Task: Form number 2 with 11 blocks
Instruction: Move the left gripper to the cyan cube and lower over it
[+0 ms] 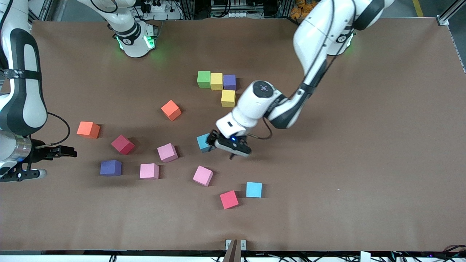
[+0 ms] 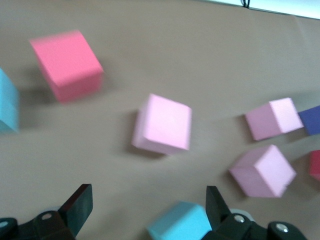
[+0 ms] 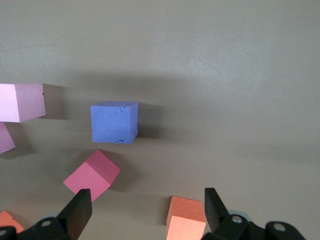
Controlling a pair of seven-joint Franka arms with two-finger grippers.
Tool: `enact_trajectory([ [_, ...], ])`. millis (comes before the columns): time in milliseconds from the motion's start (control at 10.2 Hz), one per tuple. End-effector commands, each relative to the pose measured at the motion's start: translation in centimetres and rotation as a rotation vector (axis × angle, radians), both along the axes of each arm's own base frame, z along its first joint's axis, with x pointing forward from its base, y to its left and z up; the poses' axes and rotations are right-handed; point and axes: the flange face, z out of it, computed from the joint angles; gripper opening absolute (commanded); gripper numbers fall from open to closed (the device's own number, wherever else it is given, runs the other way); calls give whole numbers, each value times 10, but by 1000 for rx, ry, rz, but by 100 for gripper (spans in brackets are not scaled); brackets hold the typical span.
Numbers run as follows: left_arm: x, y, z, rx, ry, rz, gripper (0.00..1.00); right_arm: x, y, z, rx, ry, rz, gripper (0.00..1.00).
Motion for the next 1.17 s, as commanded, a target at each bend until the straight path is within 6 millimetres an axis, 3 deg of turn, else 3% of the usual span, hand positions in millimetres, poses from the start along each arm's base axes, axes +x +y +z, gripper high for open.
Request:
enact_trajectory([
  [0, -22, -29, -14, -28, 31, 122, 100, 1, -2, 3, 21, -11, 5, 100],
  [196, -35, -41, -40, 12, 21, 67, 100, 1, -2, 3, 22, -9, 5, 100],
  [294, -36, -47, -48, 91, -86, -94, 100, 1, -2, 3, 22, -9, 5, 100],
  [587, -45, -60, -43, 153, -198, -316, 100, 1, -2, 2, 22, -9, 5, 100],
  [1077, -40, -53, -48, 181, -327, -632, 100, 1, -2, 2, 22, -8, 5, 100],
])
